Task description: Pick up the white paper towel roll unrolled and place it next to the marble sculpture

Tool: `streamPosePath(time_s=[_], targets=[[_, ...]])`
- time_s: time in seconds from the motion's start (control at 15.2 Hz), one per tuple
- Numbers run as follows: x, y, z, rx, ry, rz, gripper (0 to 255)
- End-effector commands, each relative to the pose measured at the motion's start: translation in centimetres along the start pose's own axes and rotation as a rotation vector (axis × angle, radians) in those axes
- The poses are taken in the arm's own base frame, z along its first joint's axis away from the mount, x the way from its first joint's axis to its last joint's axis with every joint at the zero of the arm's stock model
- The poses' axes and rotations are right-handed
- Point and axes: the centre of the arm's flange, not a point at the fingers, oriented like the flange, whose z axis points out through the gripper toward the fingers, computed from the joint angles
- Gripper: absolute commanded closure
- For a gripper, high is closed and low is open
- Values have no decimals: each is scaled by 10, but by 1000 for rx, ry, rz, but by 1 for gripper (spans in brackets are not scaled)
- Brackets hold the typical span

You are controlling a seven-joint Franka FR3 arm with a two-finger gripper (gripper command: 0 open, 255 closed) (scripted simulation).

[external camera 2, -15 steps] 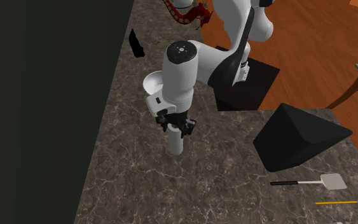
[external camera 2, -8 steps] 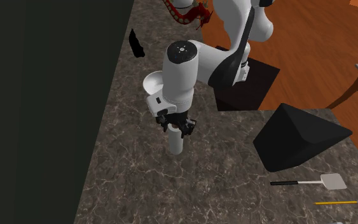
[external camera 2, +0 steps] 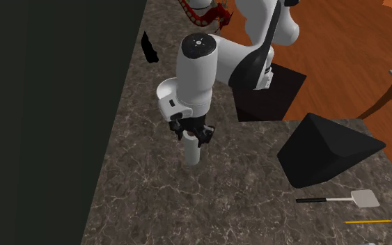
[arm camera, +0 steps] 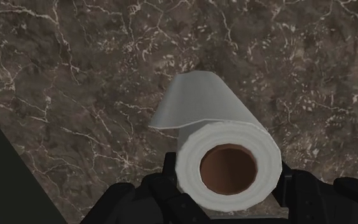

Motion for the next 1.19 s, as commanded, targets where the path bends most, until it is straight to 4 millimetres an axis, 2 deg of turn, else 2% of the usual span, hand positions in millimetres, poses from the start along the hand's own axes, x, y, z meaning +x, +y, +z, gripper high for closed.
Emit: streamPosePath(time_s=[0.0,1.12], targets=[[0,0,-11,0,0,0,255],[5,5,-100,0,0,0,255]])
